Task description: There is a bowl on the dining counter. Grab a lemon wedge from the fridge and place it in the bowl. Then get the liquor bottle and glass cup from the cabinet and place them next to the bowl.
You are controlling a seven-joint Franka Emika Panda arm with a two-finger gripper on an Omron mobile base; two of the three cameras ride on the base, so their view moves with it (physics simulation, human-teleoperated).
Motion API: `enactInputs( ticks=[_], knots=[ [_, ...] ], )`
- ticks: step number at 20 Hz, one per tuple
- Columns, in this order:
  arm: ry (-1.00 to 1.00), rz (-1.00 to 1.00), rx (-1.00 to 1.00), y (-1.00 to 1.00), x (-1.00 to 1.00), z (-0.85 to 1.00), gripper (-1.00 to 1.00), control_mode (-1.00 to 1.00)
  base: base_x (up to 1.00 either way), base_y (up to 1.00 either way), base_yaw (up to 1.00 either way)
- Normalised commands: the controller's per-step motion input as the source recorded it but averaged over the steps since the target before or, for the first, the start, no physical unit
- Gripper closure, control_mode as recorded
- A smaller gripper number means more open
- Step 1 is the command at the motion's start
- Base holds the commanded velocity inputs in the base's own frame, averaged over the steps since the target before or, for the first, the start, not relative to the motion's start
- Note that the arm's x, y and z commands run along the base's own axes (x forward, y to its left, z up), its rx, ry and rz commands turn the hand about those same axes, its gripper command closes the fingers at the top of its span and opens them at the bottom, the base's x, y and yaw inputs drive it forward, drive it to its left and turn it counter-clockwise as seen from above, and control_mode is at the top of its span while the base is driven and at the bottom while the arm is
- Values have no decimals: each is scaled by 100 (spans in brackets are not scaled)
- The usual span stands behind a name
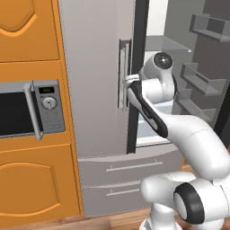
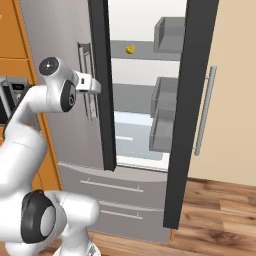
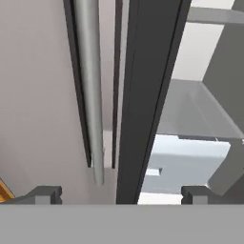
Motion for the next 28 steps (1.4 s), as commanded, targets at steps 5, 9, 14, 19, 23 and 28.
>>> enactInputs(
  ticks=[5,9,14,19,23,28],
  knots=[
    [0,-4,2,27,42,-6,-100,-100,0,0,0],
    [0,-2,2,17,41,-3,-100,-100,0,0,0],
    [0,0,0,11,45,-1,-100,-100,0,0,0],
    [0,0,0,10,46,-5,-100,-100,0,0,0],
    [0,0,0,9,49,-8,-100,-100,0,0,0],
    [0,0,0,2,39,-10,-100,-100,0,0,0]
  ],
)
